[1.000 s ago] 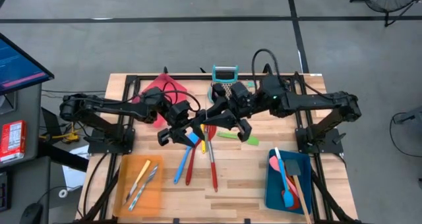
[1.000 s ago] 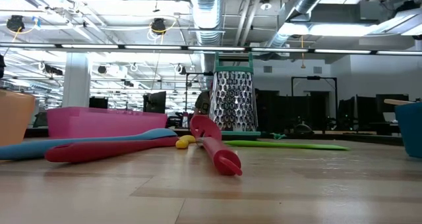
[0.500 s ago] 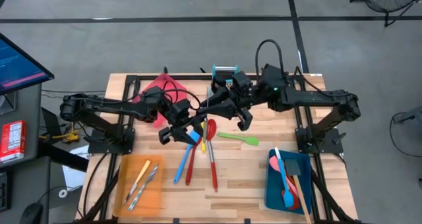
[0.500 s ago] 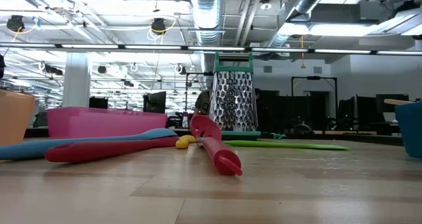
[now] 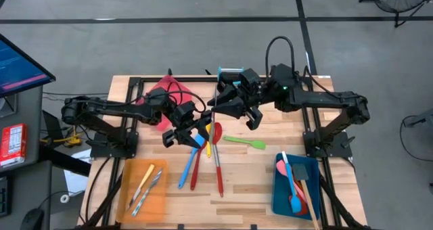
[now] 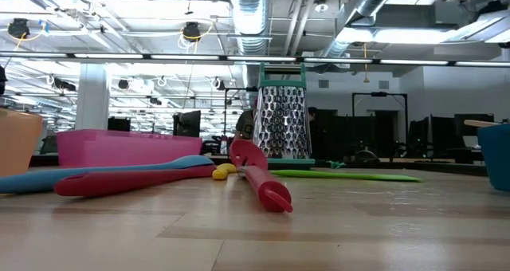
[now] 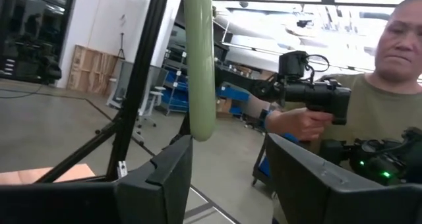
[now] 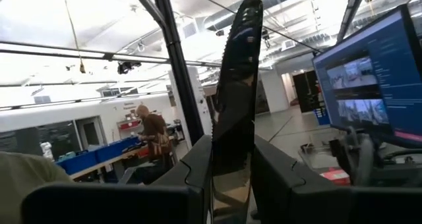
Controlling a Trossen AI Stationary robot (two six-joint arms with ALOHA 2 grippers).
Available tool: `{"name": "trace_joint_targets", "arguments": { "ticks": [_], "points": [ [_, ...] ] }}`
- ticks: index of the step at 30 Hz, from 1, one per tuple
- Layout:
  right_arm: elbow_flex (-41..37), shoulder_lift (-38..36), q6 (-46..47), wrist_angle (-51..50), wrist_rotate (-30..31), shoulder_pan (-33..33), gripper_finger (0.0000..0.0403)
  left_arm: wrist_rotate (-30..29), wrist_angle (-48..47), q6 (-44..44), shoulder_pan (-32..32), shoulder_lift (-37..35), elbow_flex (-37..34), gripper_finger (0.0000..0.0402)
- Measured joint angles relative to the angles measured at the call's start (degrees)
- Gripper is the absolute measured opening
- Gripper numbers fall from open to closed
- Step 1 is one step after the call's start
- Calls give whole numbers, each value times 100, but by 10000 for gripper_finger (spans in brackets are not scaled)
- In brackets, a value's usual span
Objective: Pick & Place Kitchen Items
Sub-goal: Put the green table knife into the orange bin
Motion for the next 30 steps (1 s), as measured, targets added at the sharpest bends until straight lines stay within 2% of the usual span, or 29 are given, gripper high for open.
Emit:
{"name": "trace_joint_targets", "arguments": {
  "ticks": [12,19,30],
  "points": [
    [0,1,2,-20,-113,-107,72,82,-21,15,130,208,57,175],
    [0,2,2,-133,-113,-57,72,175,62,254,140,355,503,175],
    [0,0,0,-250,-113,-55,72,431,7,144,132,837,808,190]
  ]
}}
